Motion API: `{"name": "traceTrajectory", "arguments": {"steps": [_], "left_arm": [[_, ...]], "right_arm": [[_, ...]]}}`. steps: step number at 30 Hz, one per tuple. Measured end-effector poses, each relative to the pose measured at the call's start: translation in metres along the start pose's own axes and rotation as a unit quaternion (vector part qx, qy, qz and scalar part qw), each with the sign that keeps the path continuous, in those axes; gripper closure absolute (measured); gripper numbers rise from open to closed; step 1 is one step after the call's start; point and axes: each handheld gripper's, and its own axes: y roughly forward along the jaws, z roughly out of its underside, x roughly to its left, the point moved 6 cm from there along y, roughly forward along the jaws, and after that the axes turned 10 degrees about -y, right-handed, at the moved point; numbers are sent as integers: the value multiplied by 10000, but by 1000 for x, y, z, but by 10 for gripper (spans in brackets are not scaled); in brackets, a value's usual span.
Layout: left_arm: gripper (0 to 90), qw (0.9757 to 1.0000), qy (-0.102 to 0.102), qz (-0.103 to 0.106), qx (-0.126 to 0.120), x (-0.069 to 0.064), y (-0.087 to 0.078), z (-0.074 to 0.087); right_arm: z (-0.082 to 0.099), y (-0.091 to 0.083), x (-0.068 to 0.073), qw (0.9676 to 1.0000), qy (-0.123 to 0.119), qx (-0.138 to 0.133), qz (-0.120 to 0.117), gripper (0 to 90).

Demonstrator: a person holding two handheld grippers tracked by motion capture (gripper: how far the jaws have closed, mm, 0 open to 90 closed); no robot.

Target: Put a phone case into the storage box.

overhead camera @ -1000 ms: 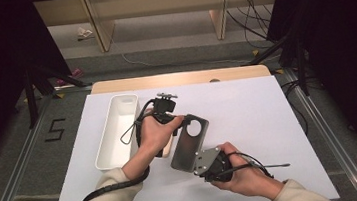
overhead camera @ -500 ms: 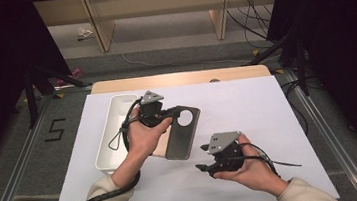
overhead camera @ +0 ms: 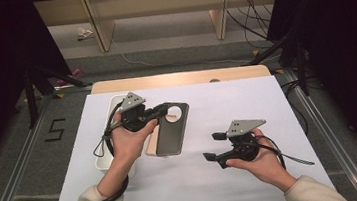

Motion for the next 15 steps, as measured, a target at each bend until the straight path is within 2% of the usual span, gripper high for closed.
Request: {"name": "traceTrajectory", "arguments": {"steps": [4,11,15], "left_arm": [[809,9999,83,17,-110,2,-4,-5],[808,9995,251,83,-167,3,-8,-9],[808,9990,406,-39,-190,4,-10,-11]], "right_arm": [[2,-5,-4,9999,12,-89,68,231],[8,-15,-12,9997,46,-139,186,217],[13,-18,-15,9996,94,-119,251,205]]}}
